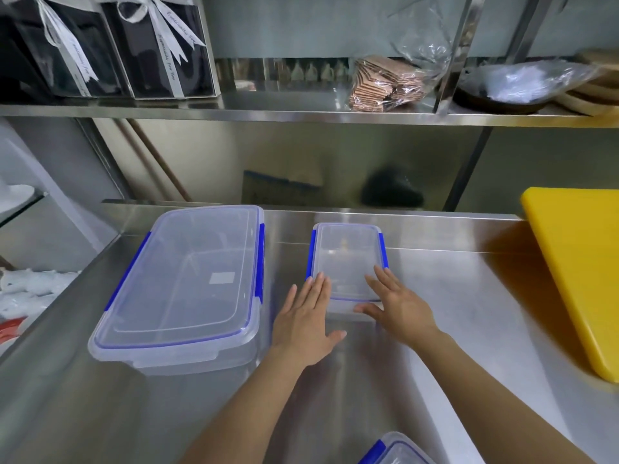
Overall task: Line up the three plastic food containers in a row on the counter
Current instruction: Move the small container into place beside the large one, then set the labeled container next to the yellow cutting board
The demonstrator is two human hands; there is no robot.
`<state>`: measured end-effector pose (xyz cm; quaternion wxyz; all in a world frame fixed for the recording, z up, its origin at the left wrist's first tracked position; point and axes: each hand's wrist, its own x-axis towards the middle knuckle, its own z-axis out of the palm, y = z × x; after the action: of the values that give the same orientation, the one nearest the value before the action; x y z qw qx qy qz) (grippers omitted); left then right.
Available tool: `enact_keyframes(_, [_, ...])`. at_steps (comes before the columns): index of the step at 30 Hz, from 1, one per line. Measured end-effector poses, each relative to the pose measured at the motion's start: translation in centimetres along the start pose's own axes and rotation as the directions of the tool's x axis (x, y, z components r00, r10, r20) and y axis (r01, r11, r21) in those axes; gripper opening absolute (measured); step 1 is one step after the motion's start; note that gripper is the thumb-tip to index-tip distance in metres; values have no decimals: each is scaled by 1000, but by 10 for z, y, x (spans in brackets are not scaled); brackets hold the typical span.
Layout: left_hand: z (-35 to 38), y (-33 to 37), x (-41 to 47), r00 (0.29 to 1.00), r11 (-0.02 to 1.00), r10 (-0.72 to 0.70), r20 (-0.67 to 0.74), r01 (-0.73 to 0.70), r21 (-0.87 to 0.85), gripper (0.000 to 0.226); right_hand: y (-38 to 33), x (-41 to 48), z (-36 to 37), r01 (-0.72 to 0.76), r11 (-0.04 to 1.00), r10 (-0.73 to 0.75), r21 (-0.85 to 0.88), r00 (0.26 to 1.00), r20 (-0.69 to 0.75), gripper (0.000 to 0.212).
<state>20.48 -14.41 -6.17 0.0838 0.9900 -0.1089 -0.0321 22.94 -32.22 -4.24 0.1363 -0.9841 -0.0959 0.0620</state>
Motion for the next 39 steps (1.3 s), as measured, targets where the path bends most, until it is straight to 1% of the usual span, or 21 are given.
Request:
enact_keyframes(3, [5,1,-2,1000,1000,-7,20,7,22,97,-2,-2,1,-15,999,15,-48,1000,5,69])
enact_keyframes(5, [5,2,-4,1000,1000,0,24,-1,11,94,-5,-5,0,-23,997,25,-80,999,24,69])
enact_keyframes(7, [1,3,-8,1000,1000,15,5,-15,-18,86,-7,-11,0,-27,997,29,-68,999,26,73])
enact_keyframes(9, [-7,6,-18,998,996,18,-55,-23,-90,79,-6,-20,0,-35,999,34,-6,999,-16,75])
enact_keyframes(11, [-13,9,-32,996,979,-18,-84,1,-206,73,-5,-34,-2,-51,995,58,81,995,-79,71])
enact_keyframes(12, [-15,10,-41,997,957,-53,-50,36,-288,70,-5,-42,-3,-59,989,72,135,993,-95,68])
enact_keyframes(13, [-17,11,-50,997,925,-79,19,80,-372,67,-6,-51,-6,-67,976,87,206,993,-86,64])
enact_keyframes(15, [-17,10,-68,980,861,-79,183,159,-483,66,-5,-70,-12,-94,920,104,380,995,-7,55])
enact_keyframes(17, [-16,12,-84,956,816,-39,292,199,-542,66,0,-86,-18,-145,864,98,482,988,122,54])
enact_keyframes(21, [-13,21,-113,895,777,33,445,257,-574,64,11,-124,-23,-220,861,58,458,938,341,64])
enact_keyframes(25, [-14,36,-133,842,745,109,529,284,-604,69,16,-164,-25,-272,863,51,425,885,463,57])
enact_keyframes(26, [-15,40,-138,831,734,120,543,294,-612,59,18,-172,-24,-288,863,52,415,868,494,56])
enact_keyframes(28, [-12,45,-145,816,693,150,558,316,-648,26,21,-186,-20,-294,871,45,393,845,533,53])
enact_keyframes(30, [-5,46,-151,824,650,151,546,333,-683,15,23,-195,-14,-279,886,46,370,848,528,50])
enact_keyframes(31, [-4,47,-155,828,620,155,539,344,-706,16,23,-198,-11,-272,887,46,373,856,515,49])
enact_keyframes(32, [-4,48,-159,833,589,148,533,359,-724,23,23,-199,-8,-267,884,45,384,865,499,49])
enact_keyframes(35, [1,49,-165,858,506,93,506,397,-766,59,20,-200,-3,-237,880,42,412,902,430,46])
enact_keyframes(36, [4,49,-166,864,463,57,500,421,-780,70,19,-199,-3,-230,878,44,419,912,408,43])
enact_keyframes(37, [6,50,-167,865,407,14,502,454,-793,76,18,-197,-3,-228,879,55,419,921,385,39])
enact_keyframes(38, [8,52,-166,864,351,-34,502,480,-804,74,17,-195,-2,-227,886,77,405,932,355,37])
enact_keyframes(39, [8,55,-166,867,294,-83,492,493,-819,65,17,-191,0,-228,900,112,371,945,308,39])
